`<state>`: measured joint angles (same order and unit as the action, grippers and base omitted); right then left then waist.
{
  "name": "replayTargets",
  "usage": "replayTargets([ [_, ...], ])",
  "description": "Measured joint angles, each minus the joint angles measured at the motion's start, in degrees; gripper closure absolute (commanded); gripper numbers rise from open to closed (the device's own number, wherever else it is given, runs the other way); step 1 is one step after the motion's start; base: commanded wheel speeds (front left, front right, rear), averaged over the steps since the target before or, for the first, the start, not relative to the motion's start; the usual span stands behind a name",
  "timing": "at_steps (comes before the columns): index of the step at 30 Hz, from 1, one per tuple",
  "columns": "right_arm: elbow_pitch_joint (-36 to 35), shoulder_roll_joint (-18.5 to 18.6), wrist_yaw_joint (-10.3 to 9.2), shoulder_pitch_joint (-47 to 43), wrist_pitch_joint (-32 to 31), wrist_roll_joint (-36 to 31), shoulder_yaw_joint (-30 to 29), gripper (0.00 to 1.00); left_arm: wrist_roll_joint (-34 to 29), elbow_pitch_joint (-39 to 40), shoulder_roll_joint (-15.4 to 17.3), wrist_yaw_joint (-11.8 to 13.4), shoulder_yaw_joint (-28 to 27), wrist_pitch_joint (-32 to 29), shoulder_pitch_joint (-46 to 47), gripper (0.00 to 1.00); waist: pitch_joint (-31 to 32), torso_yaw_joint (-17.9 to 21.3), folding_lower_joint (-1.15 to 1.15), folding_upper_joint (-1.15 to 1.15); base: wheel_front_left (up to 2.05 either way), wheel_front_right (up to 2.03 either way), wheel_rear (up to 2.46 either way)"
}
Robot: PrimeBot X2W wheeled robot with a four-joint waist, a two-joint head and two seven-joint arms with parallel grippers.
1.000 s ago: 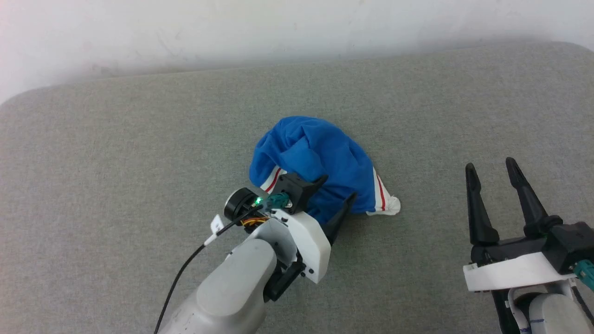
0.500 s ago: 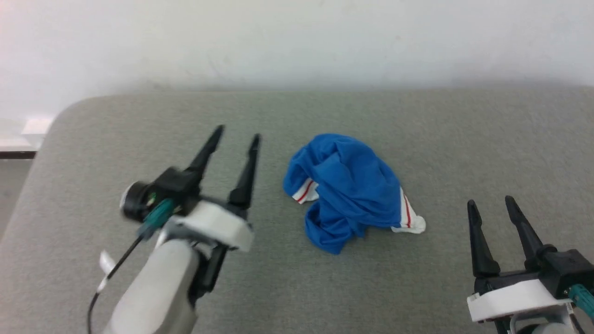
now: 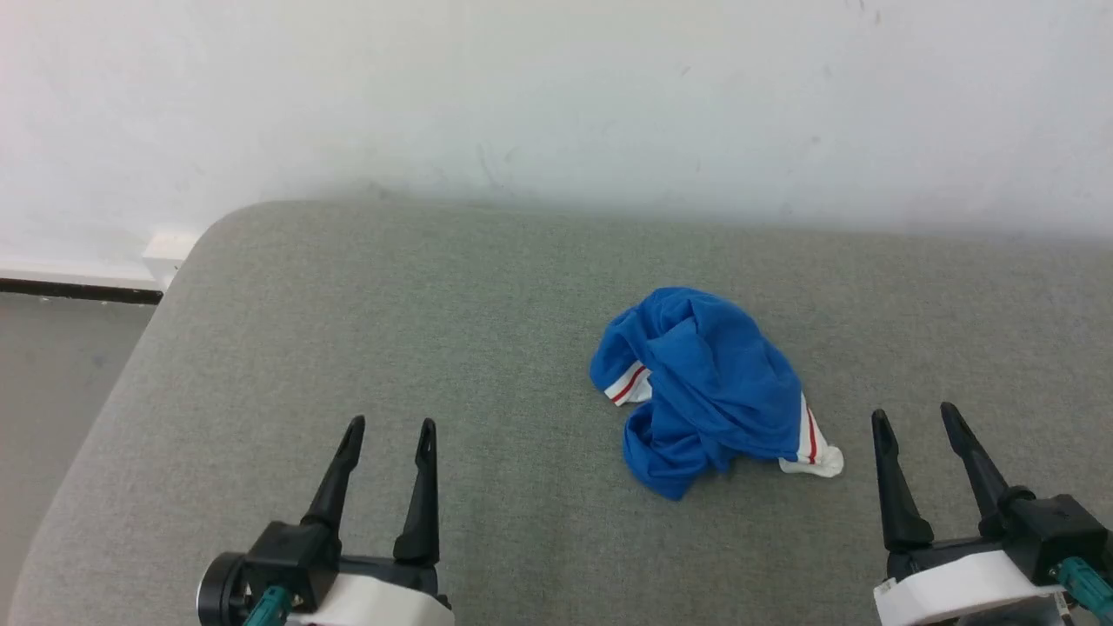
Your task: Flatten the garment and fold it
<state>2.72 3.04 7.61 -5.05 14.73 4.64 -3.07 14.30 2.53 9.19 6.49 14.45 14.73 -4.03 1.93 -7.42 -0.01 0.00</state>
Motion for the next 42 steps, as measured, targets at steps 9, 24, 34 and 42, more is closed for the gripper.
replayTargets([
  [9, 0.33, 0.00, 0.00, 0.01, 0.00, 0.46, 1.59, 0.00, -1.82, -1.16, -2.65, -4.25, -2.12, 0.00, -0.90, 0.00, 0.29, 0.34, 0.01, 0.00, 0.00, 0.00, 0.00],
  [24, -1.83, -0.01, 0.00, 2.45, 0.00, -0.74, 2.53, 0.00, -0.79, -12.20, -3.13, -8.04, 2.02, -24.23, 15.06, 0.00, -6.22, 5.90, 0.02, 0.00, 0.00, 0.00, 0.00],
  [34, -3.18, 0.00, 0.00, 5.54, 0.00, -0.69, 2.45, 0.00, 1.09, -23.13, -3.39, -8.21, 1.87, -43.34, 33.07, 0.00, -13.41, 11.05, 0.03, 0.00, 0.00, 0.00, 0.00],
  [42, -3.26, 0.00, 0.00, 6.30, 0.00, -0.13, 2.34, 0.00, 2.42, -31.28, -3.59, -8.44, 1.82, -46.37, 38.81, 0.00, -18.01, 14.54, 0.03, 0.00, 0.00, 0.00, 0.00],
])
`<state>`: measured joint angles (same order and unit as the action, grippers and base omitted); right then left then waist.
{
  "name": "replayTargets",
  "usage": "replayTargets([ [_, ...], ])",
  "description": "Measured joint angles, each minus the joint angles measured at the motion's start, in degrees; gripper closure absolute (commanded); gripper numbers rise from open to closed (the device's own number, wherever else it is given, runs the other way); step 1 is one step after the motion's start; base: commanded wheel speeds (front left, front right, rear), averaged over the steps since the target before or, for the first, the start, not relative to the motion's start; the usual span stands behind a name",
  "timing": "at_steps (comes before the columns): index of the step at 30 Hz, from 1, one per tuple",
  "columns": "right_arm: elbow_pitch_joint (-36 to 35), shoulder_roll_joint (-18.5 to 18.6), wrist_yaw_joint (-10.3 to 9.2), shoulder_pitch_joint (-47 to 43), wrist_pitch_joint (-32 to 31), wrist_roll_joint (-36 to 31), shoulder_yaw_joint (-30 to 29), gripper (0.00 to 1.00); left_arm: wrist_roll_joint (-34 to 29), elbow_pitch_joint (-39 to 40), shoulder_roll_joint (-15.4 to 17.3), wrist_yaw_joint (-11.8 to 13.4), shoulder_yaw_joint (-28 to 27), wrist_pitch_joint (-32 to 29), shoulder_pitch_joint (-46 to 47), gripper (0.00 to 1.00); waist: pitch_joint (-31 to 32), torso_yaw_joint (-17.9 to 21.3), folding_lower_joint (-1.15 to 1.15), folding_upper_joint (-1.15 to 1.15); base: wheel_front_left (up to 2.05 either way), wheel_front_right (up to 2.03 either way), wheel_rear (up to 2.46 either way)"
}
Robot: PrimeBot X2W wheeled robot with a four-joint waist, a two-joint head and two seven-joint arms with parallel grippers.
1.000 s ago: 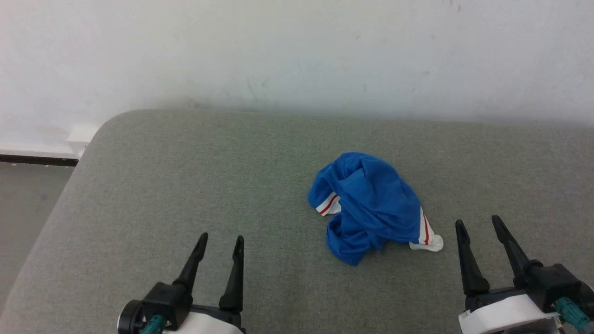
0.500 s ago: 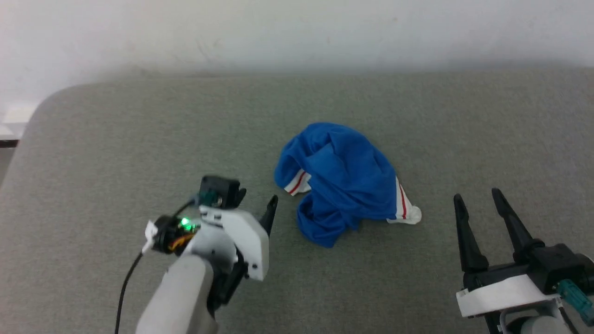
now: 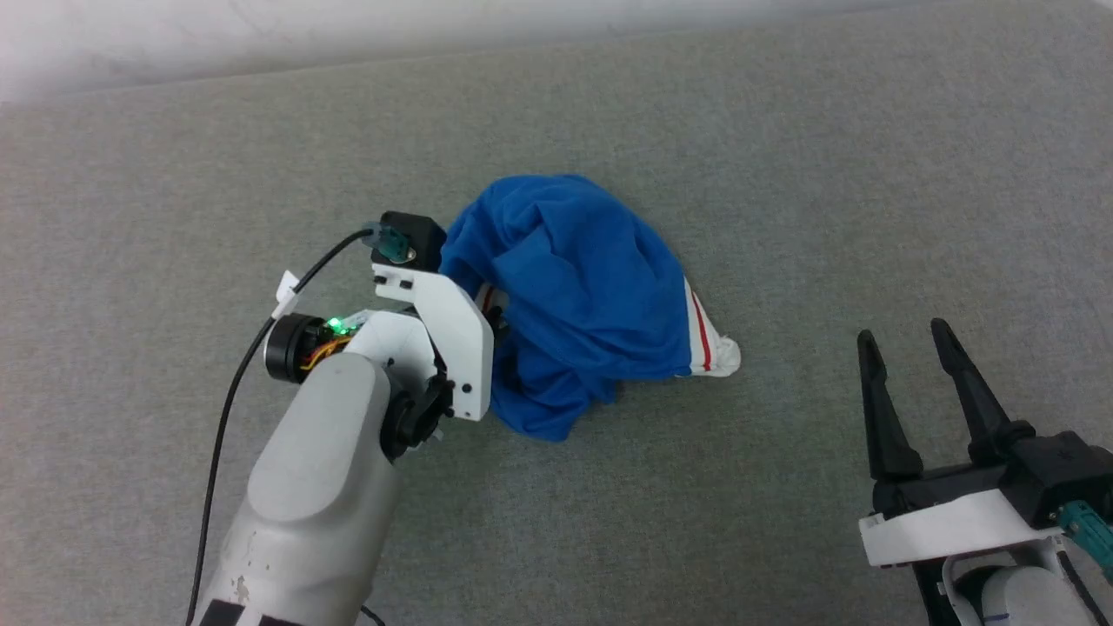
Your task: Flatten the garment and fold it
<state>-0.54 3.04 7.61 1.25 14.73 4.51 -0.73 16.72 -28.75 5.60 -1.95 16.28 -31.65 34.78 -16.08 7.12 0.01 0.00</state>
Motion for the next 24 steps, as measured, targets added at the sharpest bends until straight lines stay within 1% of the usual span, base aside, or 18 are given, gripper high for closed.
replayTargets([
  [1, 0.02, 0.00, 0.00, 0.08, 0.00, 0.08, -0.01, 0.00, 0.00, -0.67, -0.01, 0.02, 0.01, 0.38, 0.47, 0.00, -0.42, 0.33, 0.00, 0.00, 0.00, 0.00, 0.00],
  [2, 0.03, 0.00, 0.00, 0.19, 0.00, 0.11, -0.04, 0.00, 0.08, -1.21, -0.01, -0.02, 0.01, 0.47, 0.96, 0.08, -0.78, 0.61, -0.01, 0.00, 0.00, 0.00, 0.00],
  [3, 0.03, 0.00, 0.00, 0.35, 0.00, 0.11, -0.10, 0.00, 0.30, -1.55, 0.00, -0.23, 0.12, 0.47, 1.37, 0.88, -1.11, 0.83, -0.01, 0.00, 0.00, 0.00, 0.00],
  [4, 0.07, 0.00, 0.00, 0.52, 0.00, 0.11, -0.20, 0.00, 0.49, -1.78, 0.04, -0.64, 0.19, 0.68, 1.77, 1.00, -1.39, 1.00, -0.01, 0.00, 0.00, 0.00, 0.00],
  [7, 0.20, 0.01, 0.00, 0.68, 0.00, 0.29, -0.63, 0.00, 1.31, -1.93, 0.00, -1.63, 0.29, 2.30, 1.82, 1.00, -1.67, 0.86, -0.01, 0.00, 0.00, 0.00, 0.00],
  [9, 0.25, 0.01, 0.00, 0.68, 0.00, 0.29, -0.67, 0.00, 1.56, -1.81, 0.00, -1.63, 0.21, 3.10, 1.57, 1.00, -1.61, 0.69, -0.01, 0.00, 0.00, 0.00, 0.00],
  [10, 0.53, 0.01, 0.00, 0.65, 0.00, 0.26, -0.76, 0.00, 2.27, -1.11, 0.02, -2.08, -0.12, 4.85, 0.29, 1.00, -1.31, 0.22, -0.01, 0.00, 0.00, 0.00, 0.00],
  [11, 0.53, 0.01, 0.00, 0.65, 0.00, 0.26, -0.76, 0.00, 2.27, -1.11, 0.02, -2.08, -0.12, 4.85, 0.29, 1.00, -1.31, 0.22, -0.01, 0.00, 0.00, 0.00, 0.00],
  [12, 0.85, -0.01, 0.00, 0.60, -0.01, 0.25, -0.87, 0.00, 3.48, 0.64, 0.23, -2.25, -0.68, 6.15, -1.97, 1.00, -0.73, -0.40, 0.00, 0.00, 0.00, 0.00, 0.00],
  [13, 0.85, -0.01, 0.00, 0.60, -0.01, 0.25, -0.87, 0.00, 3.48, 0.64, 0.23, -2.25, -0.68, 6.15, -1.97, 1.00, -0.73, -0.40, 0.00, 0.00, 0.00, 0.00, 0.00],
  [15, 1.08, 0.02, 0.00, 0.46, -0.01, 0.25, -1.09, 0.00, 4.43, 3.16, 1.03, -2.64, -1.21, 6.53, -4.64, 1.00, 0.06, -1.16, -0.01, 0.00, 0.00, 0.00, 0.00],
  [20, 1.62, -0.01, 0.00, -0.20, 0.00, 0.26, -1.09, 0.00, 6.88, 13.01, 5.58, -2.97, -4.20, 5.75, -11.27, 1.00, 2.81, -3.75, -0.02, 0.00, 0.00, 0.00, 0.00],
  [22, 1.92, 0.00, 0.00, -0.51, 0.00, 0.29, -1.07, 0.00, 7.26, 17.33, 7.99, -2.40, -6.09, 4.82, -13.71, 1.00, 3.89, -4.88, -0.02, 0.00, 0.00, 0.00, 0.00],
  [24, 2.18, 0.00, 0.00, -0.62, 0.00, 0.49, -0.99, 0.00, 8.81, 20.80, 9.64, -1.37, -8.55, 3.96, -16.19, 1.00, 4.84, -6.02, -0.03, 0.00, 0.00, 0.00, 0.00],
])
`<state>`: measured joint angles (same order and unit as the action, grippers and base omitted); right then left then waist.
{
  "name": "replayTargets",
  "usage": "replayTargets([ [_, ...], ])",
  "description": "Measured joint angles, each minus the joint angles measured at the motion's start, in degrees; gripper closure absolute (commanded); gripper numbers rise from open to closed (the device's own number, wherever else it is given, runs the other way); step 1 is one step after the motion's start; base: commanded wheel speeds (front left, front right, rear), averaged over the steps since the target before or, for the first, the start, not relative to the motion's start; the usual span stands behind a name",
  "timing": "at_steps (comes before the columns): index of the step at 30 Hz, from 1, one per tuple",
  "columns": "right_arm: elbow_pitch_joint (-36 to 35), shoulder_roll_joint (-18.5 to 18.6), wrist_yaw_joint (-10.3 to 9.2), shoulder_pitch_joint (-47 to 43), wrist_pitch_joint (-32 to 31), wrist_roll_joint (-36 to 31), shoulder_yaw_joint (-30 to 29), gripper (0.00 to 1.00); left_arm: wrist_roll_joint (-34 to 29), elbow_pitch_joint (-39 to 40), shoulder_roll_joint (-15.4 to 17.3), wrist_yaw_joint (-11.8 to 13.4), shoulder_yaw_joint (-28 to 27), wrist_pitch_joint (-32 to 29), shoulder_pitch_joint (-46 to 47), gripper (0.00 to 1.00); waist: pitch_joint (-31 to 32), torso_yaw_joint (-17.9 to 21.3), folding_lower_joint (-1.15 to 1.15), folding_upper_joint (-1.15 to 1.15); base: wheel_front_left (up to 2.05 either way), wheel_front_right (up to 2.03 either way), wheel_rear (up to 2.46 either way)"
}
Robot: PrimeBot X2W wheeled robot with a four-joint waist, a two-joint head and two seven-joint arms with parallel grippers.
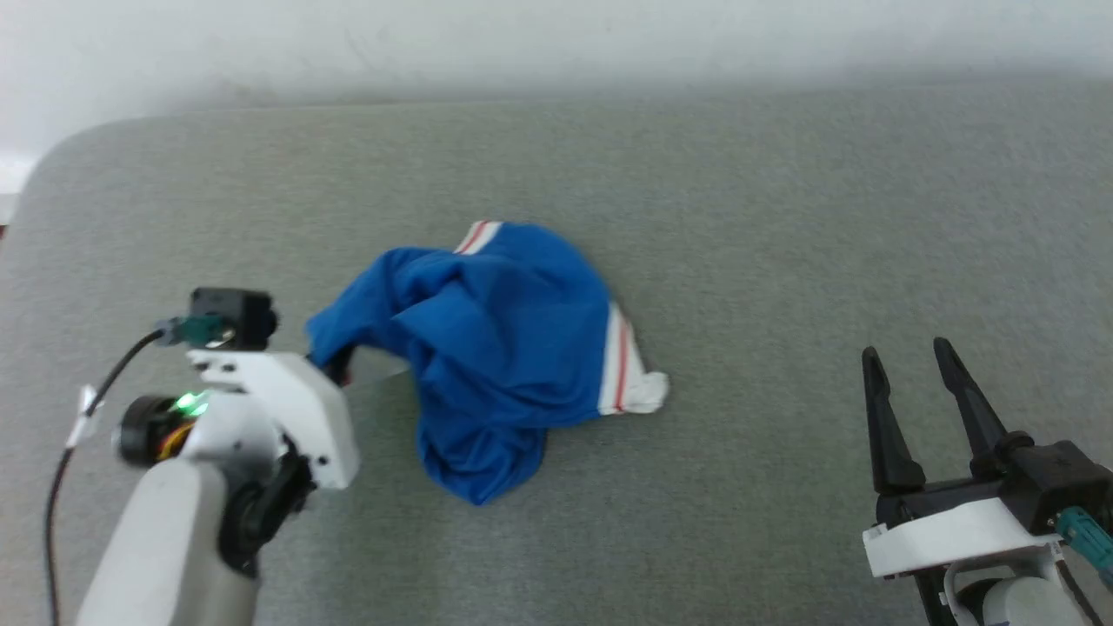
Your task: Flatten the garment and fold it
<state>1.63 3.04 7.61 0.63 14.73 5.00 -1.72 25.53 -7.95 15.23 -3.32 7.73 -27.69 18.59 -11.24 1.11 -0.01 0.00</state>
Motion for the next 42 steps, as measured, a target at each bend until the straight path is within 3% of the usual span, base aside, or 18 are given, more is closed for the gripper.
replayTargets([
  [4, 0.57, -0.01, 0.00, -0.05, 0.00, 0.04, 0.40, 0.00, 0.09, 3.43, 1.60, 2.19, -1.91, -0.71, -3.85, 1.00, 1.32, -2.12, 0.00, 0.00, 0.00, 0.00, 0.00],
  [5, 0.69, -0.02, 0.00, -0.05, 0.00, 0.04, 0.43, 0.00, -0.31, 3.82, 1.55, 2.63, -1.86, -0.02, -4.56, 0.31, 1.54, -2.59, 0.00, 0.00, 0.00, 0.00, 0.00],
  [6, 0.76, 0.00, 0.00, -0.05, 0.00, 0.05, 0.46, 0.00, -0.87, 4.01, 1.32, 3.19, -1.93, 1.23, -5.08, 0.00, 1.71, -3.02, 0.00, 0.00, 0.00, 0.00, 0.00],
  [9, 0.83, 0.00, 0.00, 0.02, 0.00, 0.03, 1.08, 0.00, -4.19, 4.11, 0.76, 5.28, -1.81, 7.04, -5.56, 0.00, 2.03, -4.18, 0.01, 0.00, 0.00, 0.00, 0.00],
  [14, 1.37, 0.02, -0.01, 0.88, -0.99, 0.45, 3.12, 0.00, -10.00, 4.12, -1.93, 8.95, -1.52, 23.66, -5.55, 0.00, 2.38, -6.30, 0.01, 0.00, 0.00, 0.00, 0.00],
  [20, 4.66, 1.27, 0.00, 7.58, -13.73, 3.34, 10.80, 0.00, -15.45, 2.75, -4.33, 10.46, 1.25, 40.84, -6.15, 0.00, 2.92, -8.99, 0.01, 0.00, 0.00, 0.00, 0.00],
  [23, 8.27, 2.55, 0.00, 11.62, -23.13, 5.27, 13.30, 0.00, -18.68, 2.59, -5.13, 11.07, 3.22, 42.33, -7.80, 0.00, 3.20, -10.55, 0.01, 0.00, 0.00, 0.00, 0.00],
  [28, 14.55, 3.74, -0.01, 17.47, -36.53, 8.49, 15.46, 0.00, -22.52, 8.83, -7.58, 12.46, 5.12, 42.42, -10.27, 0.00, 3.30, -13.50, 0.01, 0.00, 0.00, 0.00, 0.00],
  [34, 20.63, 4.90, -0.02, 22.71, -44.17, 10.24, 15.63, 0.00, -22.94, 9.55, -9.34, 12.43, 7.00, 42.42, -13.34, 0.00, 2.74, -17.28, 0.01, 0.00, 0.00, 0.00, 0.00],
  [39, 25.82, 5.92, -0.02, 23.82, -46.62, 10.63, 16.28, 0.00, -22.94, 9.69, -9.93, 11.84, 7.13, 42.42, -13.51, 0.00, 1.87, -20.19, 0.02, 0.00, 0.00, 0.00, 0.00],
  [40, 26.70, 6.06, -0.05, 23.82, -46.78, 10.62, 16.67, 0.37, -22.92, 9.69, -10.04, 11.84, 6.97, 42.42, -13.51, 0.00, 1.70, -20.66, 0.02, 0.00, 0.00, 0.00, 0.00],
  [41, 27.14, 6.23, -0.07, 23.90, -46.70, 10.62, 16.79, 0.95, -22.87, 9.69, -10.09, 11.84, 6.76, 42.42, -13.52, 0.00, 1.54, -21.09, 0.01, 0.00, 0.00, 0.00, 0.00],
  [42, 27.49, 6.37, -0.07, 24.03, -46.36, 10.62, 16.86, 1.00, -22.83, 9.69, -10.14, 11.66, 6.60, 42.42, -13.52, 0.00, 1.41, -21.44, 0.01, 0.00, 0.00, 0.00, 0.00],
])
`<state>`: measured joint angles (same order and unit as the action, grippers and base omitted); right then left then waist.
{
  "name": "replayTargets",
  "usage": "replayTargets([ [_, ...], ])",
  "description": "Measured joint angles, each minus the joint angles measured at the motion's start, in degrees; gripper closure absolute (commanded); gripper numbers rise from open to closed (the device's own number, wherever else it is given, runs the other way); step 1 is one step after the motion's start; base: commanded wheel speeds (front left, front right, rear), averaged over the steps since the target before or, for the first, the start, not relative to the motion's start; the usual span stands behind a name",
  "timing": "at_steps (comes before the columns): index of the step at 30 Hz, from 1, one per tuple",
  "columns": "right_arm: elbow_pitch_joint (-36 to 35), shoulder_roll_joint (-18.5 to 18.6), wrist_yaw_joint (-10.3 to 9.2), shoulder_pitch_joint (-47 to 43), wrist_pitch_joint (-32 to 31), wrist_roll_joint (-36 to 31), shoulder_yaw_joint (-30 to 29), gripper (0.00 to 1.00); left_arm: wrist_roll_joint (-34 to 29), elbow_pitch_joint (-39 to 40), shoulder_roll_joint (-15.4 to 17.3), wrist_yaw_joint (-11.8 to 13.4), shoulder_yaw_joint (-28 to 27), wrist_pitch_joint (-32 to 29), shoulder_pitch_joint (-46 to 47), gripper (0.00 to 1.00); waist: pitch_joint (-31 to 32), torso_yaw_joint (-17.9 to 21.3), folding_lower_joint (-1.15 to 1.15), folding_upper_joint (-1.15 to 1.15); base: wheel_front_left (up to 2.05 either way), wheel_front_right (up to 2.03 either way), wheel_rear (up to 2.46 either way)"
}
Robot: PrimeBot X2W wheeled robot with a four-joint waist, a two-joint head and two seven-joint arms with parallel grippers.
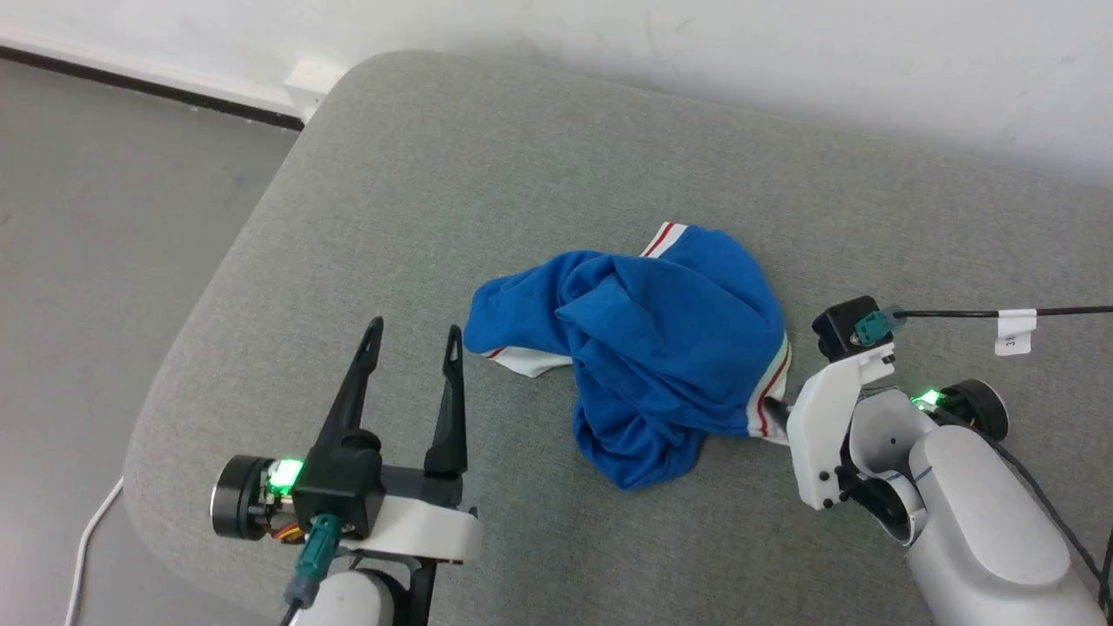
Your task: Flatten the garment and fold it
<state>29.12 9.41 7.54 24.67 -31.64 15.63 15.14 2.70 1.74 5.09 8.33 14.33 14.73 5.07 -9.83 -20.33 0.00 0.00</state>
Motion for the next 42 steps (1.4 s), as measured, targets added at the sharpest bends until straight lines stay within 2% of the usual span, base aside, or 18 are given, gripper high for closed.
replayTargets([
  [7, 0.64, 0.58, 0.07, -0.53, 4.92, 0.62, 0.82, 1.00, 0.41, -0.77, -0.10, -0.88, -1.89, 0.00, -0.73, 0.00, 0.36, 0.42, 0.01, 0.00, 0.00, 0.00, 0.00],
  [12, -2.59, 4.38, 0.07, -2.01, 7.58, 0.49, -2.29, 1.00, 0.66, -1.45, 0.01, -2.40, -3.30, 0.00, -1.69, 0.00, 1.67, 2.97, 0.01, 0.00, 0.00, 0.00, 0.00],
  [15, -5.91, 7.70, 0.07, -2.83, 8.06, -0.52, -6.17, 1.00, 0.85, -1.82, -0.01, -3.24, -3.88, 0.00, -1.77, 0.00, 2.76, 4.96, 0.00, 0.00, 0.00, 0.00, 0.00],
  [21, -9.47, 13.27, 0.07, -4.77, 7.32, -5.45, -18.72, 1.00, 0.84, -2.21, -0.30, -4.26, -4.36, 0.00, -2.04, 0.00, 4.38, 8.66, 0.00, 0.00, 0.00, 0.00, 0.00],
  [24, -9.22, 13.67, 0.04, -6.68, 5.84, -7.71, -24.19, 1.00, 0.85, -2.41, -0.64, -4.37, -4.50, 0.00, -2.20, 0.00, 4.69, 10.01, 0.00, 0.00, 0.00, 0.00, 0.00],
  [26, -8.42, 13.35, 0.04, -7.75, 5.97, -8.76, -25.71, 1.00, 0.85, -2.41, -0.88, -4.78, -4.67, 0.00, -2.20, 0.00, 4.57, 10.71, 0.00, 0.00, 0.00, 0.00, 0.00],
  [27, -8.03, 12.85, 0.04, -8.05, 6.45, -9.13, -26.11, 0.39, 0.85, -2.43, -0.97, -4.82, -4.74, 0.00, -2.20, 0.00, 4.38, 10.98, 0.00, 0.00, 0.00, 0.00, 0.00],
  [28, -7.88, 12.16, 0.00, -8.29, 7.23, -9.27, -26.14, 0.00, 0.85, -2.49, -1.04, -4.85, -4.79, 0.00, -2.20, 0.00, 4.18, 11.24, 0.00, 0.00, 0.00, 0.00, 0.00],
  [32, -8.98, 8.80, 0.01, -8.60, 12.52, -9.15, -24.96, 0.00, 0.85, -3.07, -1.22, -5.36, -4.92, 0.00, -2.16, 0.00, 3.53, 12.42, 0.00, 0.00, 0.00, 0.00, 0.00],
  [36, -14.01, 6.39, 0.01, -9.66, 21.41, -8.09, -24.47, 0.00, 1.56, -3.99, -1.38, -6.36, -4.85, 0.01, -2.10, 0.00, 3.34, 13.63, 0.00, 0.00, 0.00, 0.00, 0.00],
  [38, -18.81, 3.22, 0.01, -12.99, 27.36, -6.86, -24.29, 0.00, 3.15, -5.58, -1.52, -7.72, -4.56, 0.00, -1.94, 0.00, 3.43, 14.56, 0.00, 0.00, 0.00, 0.00, 0.00],
  [42, -24.71, -1.45, 0.01, -19.56, 33.90, -6.22, -24.14, 0.00, 4.05, -11.45, -1.67, -10.16, -2.63, -0.63, -0.29, 0.00, 3.36, 16.04, 0.00, 0.00, 0.00, 0.00, 0.00],
])
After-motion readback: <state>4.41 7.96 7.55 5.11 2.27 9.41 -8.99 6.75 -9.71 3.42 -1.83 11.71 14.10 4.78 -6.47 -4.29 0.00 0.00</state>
